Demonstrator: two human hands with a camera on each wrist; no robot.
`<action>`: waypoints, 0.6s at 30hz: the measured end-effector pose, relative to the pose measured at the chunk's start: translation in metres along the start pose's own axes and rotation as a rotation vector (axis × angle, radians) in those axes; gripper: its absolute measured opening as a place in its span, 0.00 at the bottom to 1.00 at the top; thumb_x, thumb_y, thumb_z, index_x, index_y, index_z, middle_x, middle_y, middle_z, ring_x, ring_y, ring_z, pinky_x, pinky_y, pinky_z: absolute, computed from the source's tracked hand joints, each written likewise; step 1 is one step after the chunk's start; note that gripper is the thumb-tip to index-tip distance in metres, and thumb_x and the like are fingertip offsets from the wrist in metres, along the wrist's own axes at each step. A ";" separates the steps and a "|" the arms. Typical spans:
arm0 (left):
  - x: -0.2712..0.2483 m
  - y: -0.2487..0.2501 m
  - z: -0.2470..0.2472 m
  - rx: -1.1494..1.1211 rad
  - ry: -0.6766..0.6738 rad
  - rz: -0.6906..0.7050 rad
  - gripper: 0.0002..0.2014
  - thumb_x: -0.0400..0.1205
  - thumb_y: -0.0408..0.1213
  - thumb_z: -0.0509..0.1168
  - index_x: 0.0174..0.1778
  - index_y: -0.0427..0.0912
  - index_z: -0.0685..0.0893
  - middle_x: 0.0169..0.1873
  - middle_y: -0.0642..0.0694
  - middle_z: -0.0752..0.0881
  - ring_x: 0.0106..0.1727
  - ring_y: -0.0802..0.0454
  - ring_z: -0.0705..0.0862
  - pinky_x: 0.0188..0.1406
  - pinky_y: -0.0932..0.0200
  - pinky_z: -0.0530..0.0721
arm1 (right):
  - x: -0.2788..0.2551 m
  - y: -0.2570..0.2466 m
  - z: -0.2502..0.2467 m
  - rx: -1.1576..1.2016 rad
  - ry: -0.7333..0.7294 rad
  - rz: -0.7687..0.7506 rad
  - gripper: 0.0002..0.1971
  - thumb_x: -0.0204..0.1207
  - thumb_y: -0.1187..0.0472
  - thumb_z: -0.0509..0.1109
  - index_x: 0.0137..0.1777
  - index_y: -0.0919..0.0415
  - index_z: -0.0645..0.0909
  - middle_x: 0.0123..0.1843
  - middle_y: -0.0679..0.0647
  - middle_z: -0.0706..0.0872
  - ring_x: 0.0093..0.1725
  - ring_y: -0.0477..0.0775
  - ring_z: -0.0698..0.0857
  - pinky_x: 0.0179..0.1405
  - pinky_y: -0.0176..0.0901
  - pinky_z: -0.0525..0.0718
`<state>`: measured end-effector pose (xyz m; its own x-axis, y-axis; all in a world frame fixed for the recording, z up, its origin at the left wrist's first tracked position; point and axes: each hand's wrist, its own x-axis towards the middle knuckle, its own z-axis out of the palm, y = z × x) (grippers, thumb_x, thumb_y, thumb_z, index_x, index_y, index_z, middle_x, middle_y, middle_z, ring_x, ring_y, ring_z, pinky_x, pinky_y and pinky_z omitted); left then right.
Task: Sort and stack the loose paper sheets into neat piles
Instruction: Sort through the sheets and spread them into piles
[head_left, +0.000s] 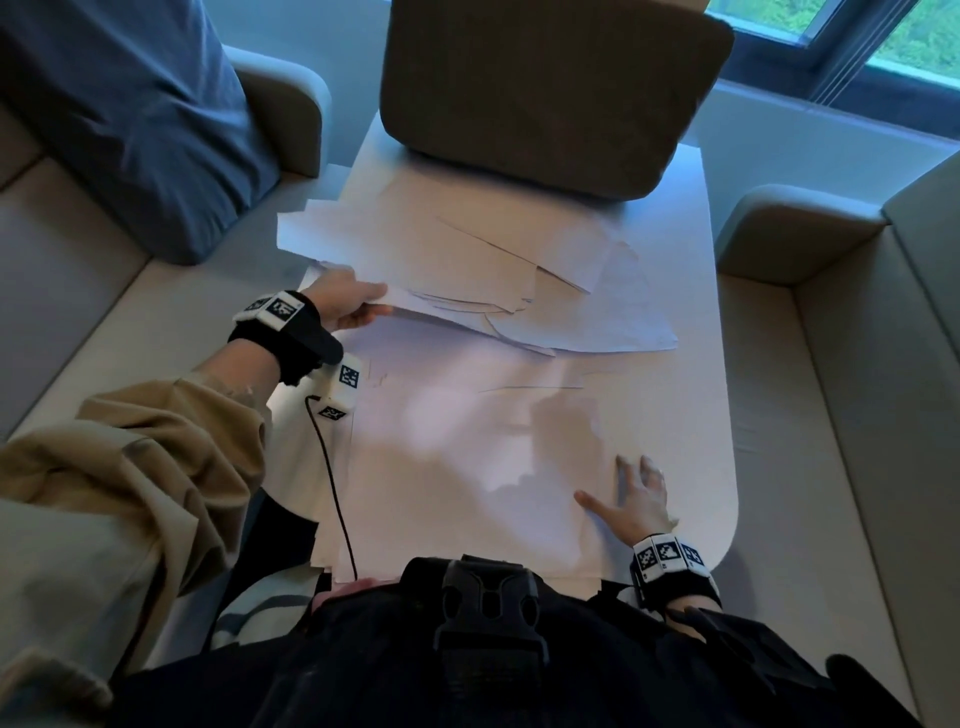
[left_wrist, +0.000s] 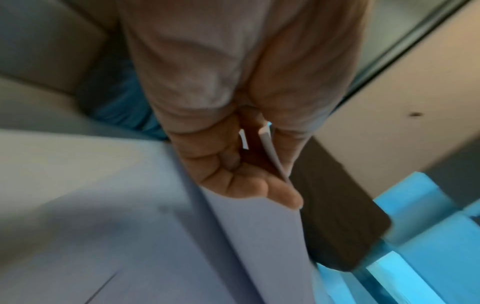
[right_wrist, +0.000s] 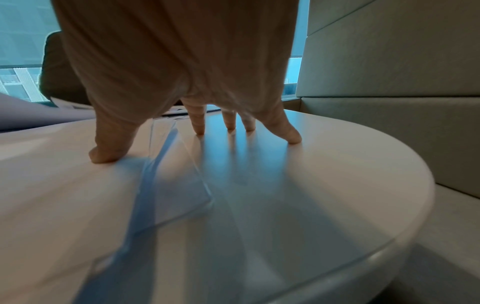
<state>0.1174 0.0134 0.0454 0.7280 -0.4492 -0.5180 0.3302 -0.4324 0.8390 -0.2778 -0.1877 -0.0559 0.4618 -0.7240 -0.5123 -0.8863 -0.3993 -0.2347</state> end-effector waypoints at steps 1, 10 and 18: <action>-0.004 0.010 0.004 0.021 -0.013 0.048 0.21 0.84 0.34 0.64 0.69 0.33 0.66 0.49 0.41 0.81 0.26 0.62 0.87 0.24 0.70 0.83 | 0.000 0.000 -0.001 0.001 -0.003 -0.001 0.51 0.63 0.29 0.70 0.83 0.43 0.51 0.85 0.48 0.41 0.84 0.54 0.44 0.71 0.83 0.55; -0.047 0.083 0.029 0.385 -0.021 0.499 0.15 0.83 0.45 0.63 0.44 0.35 0.75 0.37 0.51 0.77 0.37 0.59 0.90 0.46 0.53 0.84 | 0.006 -0.004 -0.008 -0.008 -0.005 0.007 0.48 0.66 0.33 0.72 0.82 0.48 0.55 0.85 0.52 0.46 0.84 0.57 0.50 0.71 0.81 0.58; -0.080 0.091 0.046 0.559 -0.044 0.641 0.16 0.81 0.48 0.66 0.50 0.37 0.86 0.43 0.46 0.87 0.46 0.47 0.85 0.50 0.52 0.83 | 0.015 -0.062 -0.056 0.211 0.326 -0.321 0.41 0.70 0.46 0.76 0.79 0.56 0.64 0.83 0.53 0.62 0.82 0.55 0.59 0.78 0.66 0.60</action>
<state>0.0612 -0.0260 0.1559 0.6450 -0.7641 0.0129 -0.4911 -0.4014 0.7731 -0.2136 -0.2055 -0.0025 0.6692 -0.7348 -0.1106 -0.6700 -0.5323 -0.5175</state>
